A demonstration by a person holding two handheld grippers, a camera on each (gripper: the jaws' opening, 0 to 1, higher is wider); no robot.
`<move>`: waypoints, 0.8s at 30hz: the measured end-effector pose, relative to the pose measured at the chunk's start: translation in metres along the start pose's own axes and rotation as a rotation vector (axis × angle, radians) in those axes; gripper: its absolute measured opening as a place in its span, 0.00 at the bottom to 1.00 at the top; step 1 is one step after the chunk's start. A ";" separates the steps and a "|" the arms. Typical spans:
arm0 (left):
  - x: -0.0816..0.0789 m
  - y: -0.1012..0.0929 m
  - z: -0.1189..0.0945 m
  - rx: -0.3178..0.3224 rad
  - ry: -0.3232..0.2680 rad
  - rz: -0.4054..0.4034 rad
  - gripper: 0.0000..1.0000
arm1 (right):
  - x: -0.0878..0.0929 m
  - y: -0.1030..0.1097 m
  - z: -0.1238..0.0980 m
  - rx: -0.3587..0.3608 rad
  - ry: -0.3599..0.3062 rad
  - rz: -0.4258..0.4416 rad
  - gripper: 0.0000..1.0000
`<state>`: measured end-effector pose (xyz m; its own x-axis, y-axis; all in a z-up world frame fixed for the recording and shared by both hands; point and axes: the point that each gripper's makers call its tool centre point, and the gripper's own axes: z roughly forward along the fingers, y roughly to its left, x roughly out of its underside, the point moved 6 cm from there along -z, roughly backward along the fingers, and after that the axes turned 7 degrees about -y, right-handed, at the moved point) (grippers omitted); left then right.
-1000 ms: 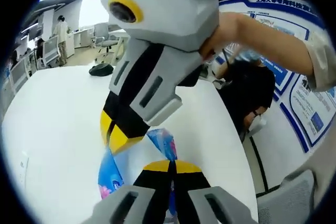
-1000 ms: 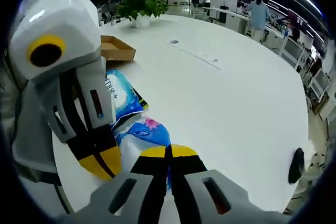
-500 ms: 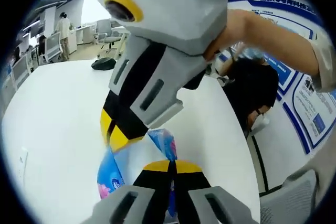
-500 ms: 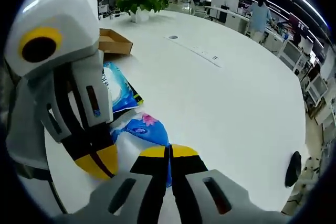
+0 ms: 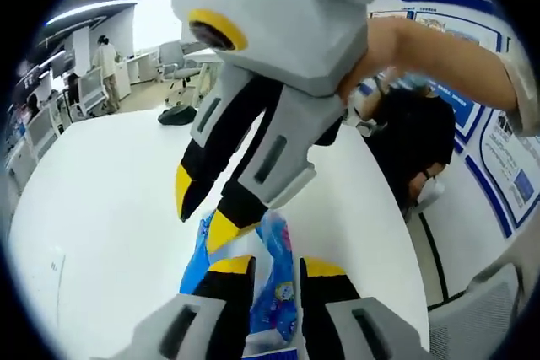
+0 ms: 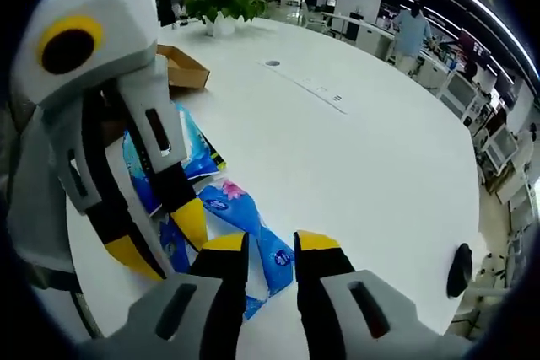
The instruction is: Operate the shoe box by opening the lid, removing the specified soft item, and placing it in the target area until the item is outside and the box remains undamaged.
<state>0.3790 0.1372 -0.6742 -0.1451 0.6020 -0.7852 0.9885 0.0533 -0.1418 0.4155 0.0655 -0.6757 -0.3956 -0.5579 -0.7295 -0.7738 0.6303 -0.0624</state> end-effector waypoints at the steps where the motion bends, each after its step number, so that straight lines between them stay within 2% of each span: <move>1: 0.000 0.001 -0.003 -0.019 -0.004 0.000 0.23 | -0.001 0.001 -0.002 0.009 -0.005 0.014 0.22; 11: 0.008 -0.002 -0.035 -0.078 -0.031 -0.043 0.31 | -0.007 0.010 -0.013 0.043 -0.043 0.077 0.33; 24: 0.023 -0.018 -0.082 -0.157 -0.100 -0.095 0.50 | -0.012 0.047 -0.037 0.089 -0.068 0.154 0.48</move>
<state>0.3613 0.2154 -0.6407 -0.2337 0.5067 -0.8299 0.9637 0.2343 -0.1283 0.3651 0.0815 -0.6446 -0.4694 -0.4156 -0.7791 -0.6587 0.7524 -0.0045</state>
